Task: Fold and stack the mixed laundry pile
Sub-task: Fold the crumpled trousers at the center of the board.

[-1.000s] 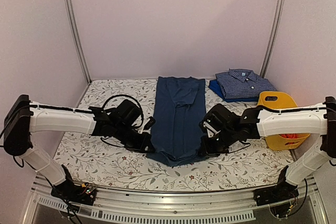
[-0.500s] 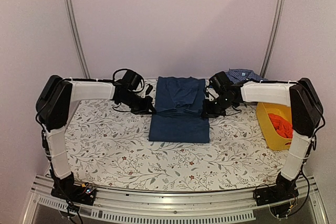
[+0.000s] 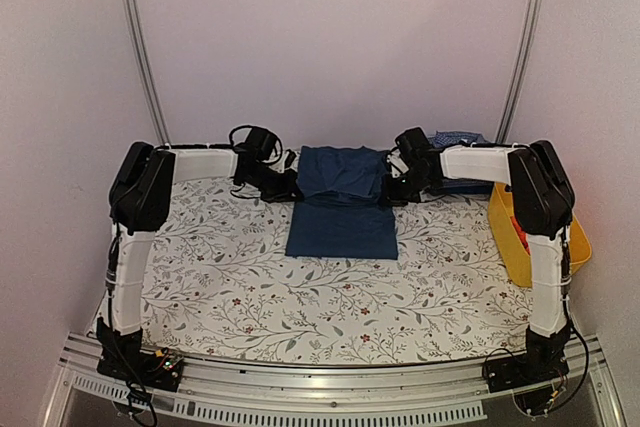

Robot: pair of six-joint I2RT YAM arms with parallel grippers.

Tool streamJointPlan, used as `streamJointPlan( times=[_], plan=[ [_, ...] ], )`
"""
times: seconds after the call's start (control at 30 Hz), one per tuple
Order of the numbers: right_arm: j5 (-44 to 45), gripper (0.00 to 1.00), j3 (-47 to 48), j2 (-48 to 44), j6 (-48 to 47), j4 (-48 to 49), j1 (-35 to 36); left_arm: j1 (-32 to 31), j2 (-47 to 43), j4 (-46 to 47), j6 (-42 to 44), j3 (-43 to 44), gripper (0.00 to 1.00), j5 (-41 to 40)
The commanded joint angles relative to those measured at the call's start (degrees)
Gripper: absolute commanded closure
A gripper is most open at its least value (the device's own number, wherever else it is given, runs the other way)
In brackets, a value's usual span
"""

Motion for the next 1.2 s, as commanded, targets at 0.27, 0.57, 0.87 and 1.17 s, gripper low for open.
streamJointPlan(
  times=[0.27, 0.57, 0.87, 1.17],
  plan=[
    [-1.69, 1.00, 6.04, 5.93, -1.43, 1.98, -2.08, 1.78, 4.29, -0.03, -1.37, 4.94, 1.00, -0.57],
    [-5.40, 0.52, 11.19, 7.86, -3.09, 0.66, -2.54, 2.76, 4.51, -3.02, -0.53, 9.10, 0.57, -1.33],
    [-14.88, 0.36, 6.03, -5.38, -2.32, -0.75, -4.40, 3.57, -14.57, 8.90, -0.64, -10.65, 0.32, 4.95],
    [-20.73, 0.10, -14.32, -15.91, 8.06, 9.41, 1.62, -4.38, -21.08, 20.51, -6.80, -26.80, 0.25, 11.41]
  ],
)
